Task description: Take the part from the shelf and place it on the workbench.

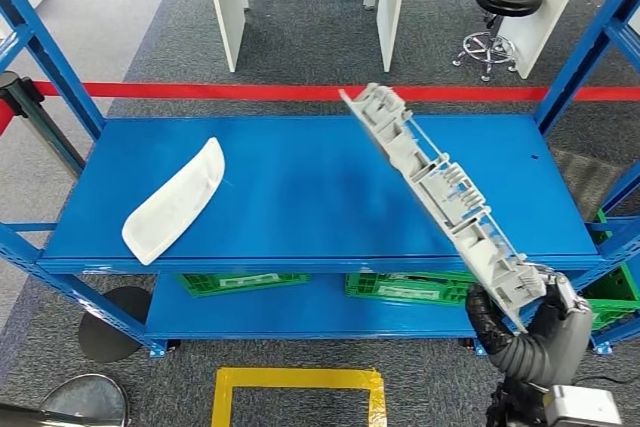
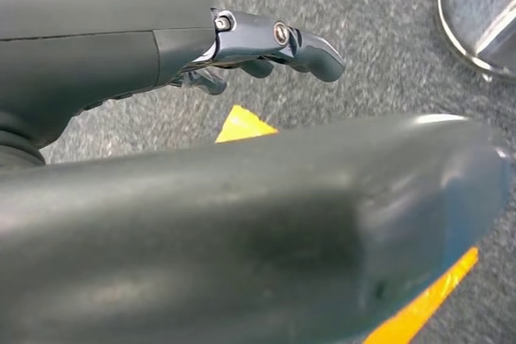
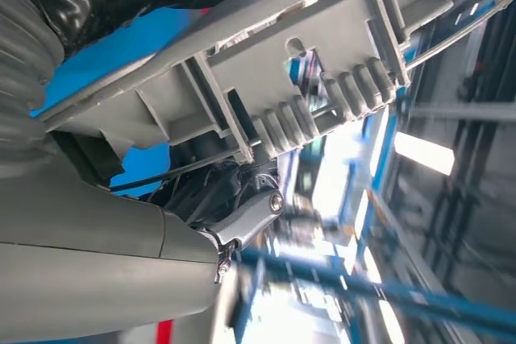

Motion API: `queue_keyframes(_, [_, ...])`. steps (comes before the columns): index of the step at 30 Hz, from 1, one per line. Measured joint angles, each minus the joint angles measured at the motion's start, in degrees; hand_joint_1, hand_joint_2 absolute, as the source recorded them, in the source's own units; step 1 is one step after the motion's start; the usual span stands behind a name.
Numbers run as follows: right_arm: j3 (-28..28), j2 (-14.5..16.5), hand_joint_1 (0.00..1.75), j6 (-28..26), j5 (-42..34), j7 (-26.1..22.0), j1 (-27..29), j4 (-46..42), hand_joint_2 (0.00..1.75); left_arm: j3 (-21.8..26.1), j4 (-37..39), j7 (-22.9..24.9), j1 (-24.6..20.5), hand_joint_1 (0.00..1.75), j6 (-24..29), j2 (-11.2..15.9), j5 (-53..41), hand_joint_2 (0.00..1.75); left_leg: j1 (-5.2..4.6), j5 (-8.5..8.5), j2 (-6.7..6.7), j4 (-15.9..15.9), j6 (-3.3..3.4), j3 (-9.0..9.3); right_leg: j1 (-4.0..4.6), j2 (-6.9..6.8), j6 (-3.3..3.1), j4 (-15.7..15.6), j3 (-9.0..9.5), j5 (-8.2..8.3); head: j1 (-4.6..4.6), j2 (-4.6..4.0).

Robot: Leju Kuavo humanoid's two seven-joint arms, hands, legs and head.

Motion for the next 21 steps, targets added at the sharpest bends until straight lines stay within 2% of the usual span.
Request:
queue_keyframes(4, [-0.14,0.19,1.75,-3.96,5.58,-0.69,0.67,-0.09,1.75,0.11,0.0,-2.54,-0.02,0.02,-1.35,-0.22,-0.28,0.0,-0.02,-0.02,0.01,0.04,0.01,-0.01,-0.03,0.04,0.01,-0.02,-0.01,0.01,0.01,0.0])
queue_keyframes(5, [-0.01,0.21,1.75,-3.58,5.45,-0.54,0.77,-0.21,1.75,0.16,0.0,-2.85,-0.05,0.25,-1.7,-0.23,-0.27,0.0,-0.04,-0.04,0.01,0.08,0.03,0.0,-0.08,0.05,0.02,-0.03,-0.01,0.01,-0.01,0.0])
queue_keyframes(8, [0.63,0.21,1.75,-1.69,3.38,0.42,0.96,-0.5,1.75,0.26,0.0,-2.72,-0.13,1.39,-2.21,-0.25,-0.26,0.0,-0.14,-0.1,0.01,0.19,0.11,-0.02,-0.23,0.04,0.05,-0.05,-0.01,0.03,-0.02,0.0])
queue_keyframes(9, [0.8,0.21,1.75,-1.45,2.84,0.42,1.07,-0.51,1.75,0.27,0.0,-2.5,-0.13,1.54,-2.11,-0.25,-0.27,0.0,-0.18,-0.13,0.0,0.24,0.16,-0.04,-0.28,0.03,0.06,-0.05,-0.01,0.04,-0.01,0.0])
queue_keyframes(13, [1.23,0.21,1.75,-1.35,1.05,-0.89,1.32,-0.63,1.75,0.31,0.0,-1.5,-0.11,1.54,-1.35,-0.25,-0.31,0.0,-0.39,-0.33,0.0,0.56,0.56,-0.18,-0.49,0.04,0.46,-0.09,0.0,0.07,-0.03,0.0])
queue_keyframes(14, [1.31,0.21,1.75,-1.36,0.86,-1.08,1.34,-0.72,1.75,0.32,0.0,-1.42,-0.11,1.49,-1.31,-0.26,-0.32,0.0,-0.45,-0.31,0.0,0.52,0.74,-0.21,-0.54,0.05,0.67,-0.21,0.04,0.12,-0.04,0.0])
queue_keyframes(15, [1.37,0.21,1.75,-1.37,0.77,-1.16,1.37,-0.84,1.75,0.32,0.0,-1.36,-0.12,1.2,-1.29,-0.28,-0.32,0.0,-0.37,-0.15,0.03,0.16,1.03,-0.1,-0.55,0.06,0.89,-0.35,0.06,0.08,-0.03,0.0])
queue_keyframes(16, [1.41,0.21,1.75,-1.38,0.71,-1.2,1.4,-0.95,1.75,0.32,0.0,-1.31,-0.14,0.82,-1.27,-0.32,-0.33,0.0,-0.24,0.12,0.13,-0.3,1.35,0.13,-0.55,0.03,1.07,-0.17,-0.09,-0.23,0.03,-0.01])
queue_keyframes(17, [1.42,0.21,1.75,-1.42,0.69,-1.25,1.42,-1.05,1.75,0.32,0.0,-1.27,-0.15,0.43,-1.27,-0.37,-0.33,0.0,-0.08,0.45,0.26,-0.77,1.7,0.35,-0.52,0.01,1.23,0.98,-0.67,-1.16,0.21,-0.01])
queue_keyframes(18, [1.43,0.21,1.75,-1.53,0.74,-1.41,1.45,-1.1,1.75,0.32,0.0,-1.22,-0.17,0.09,-1.22,-0.42,-0.35,0.0,0.09,0.72,0.4,-1.13,1.96,0.54,-0.51,-0.02,1.35,3.46,-1.89,-2.73,0.53,-0.01])
queue_keyframes(19, [1.44,0.21,1.75,-1.77,0.93,-1.64,1.49,-1.11,1.75,0.32,0.0,-1.16,-0.18,0.0,-1.07,-0.47,-0.41,0.0,0.12,0.86,0.53,-1.22,2.08,0.59,-0.52,-0.05,1.44,6.81,-3.49,-4.55,0.91,-0.01])
queue_keyframes(20, [1.44,0.24,1.75,-2.23,1.37,-1.94,1.6,-1.11,1.75,0.32,0.0,-1.04,-0.18,0.0,-0.79,-0.5,-0.56,0.0,0.13,0.91,0.58,-1.17,2.13,0.5,-0.55,-0.06,1.57,10.92,-5.49,-6.33,1.23,0.0])
queue_keyframes(21, [1.44,0.27,1.75,-2.8,2.0,-2.27,1.77,-1.11,1.75,0.32,0.0,-0.9,-0.19,0.0,-0.48,-0.52,-0.71,0.0,0.14,0.89,0.6,-1.09,2.12,0.42,-0.62,-0.07,1.73,14.17,-7.15,-7.24,1.46,0.0])
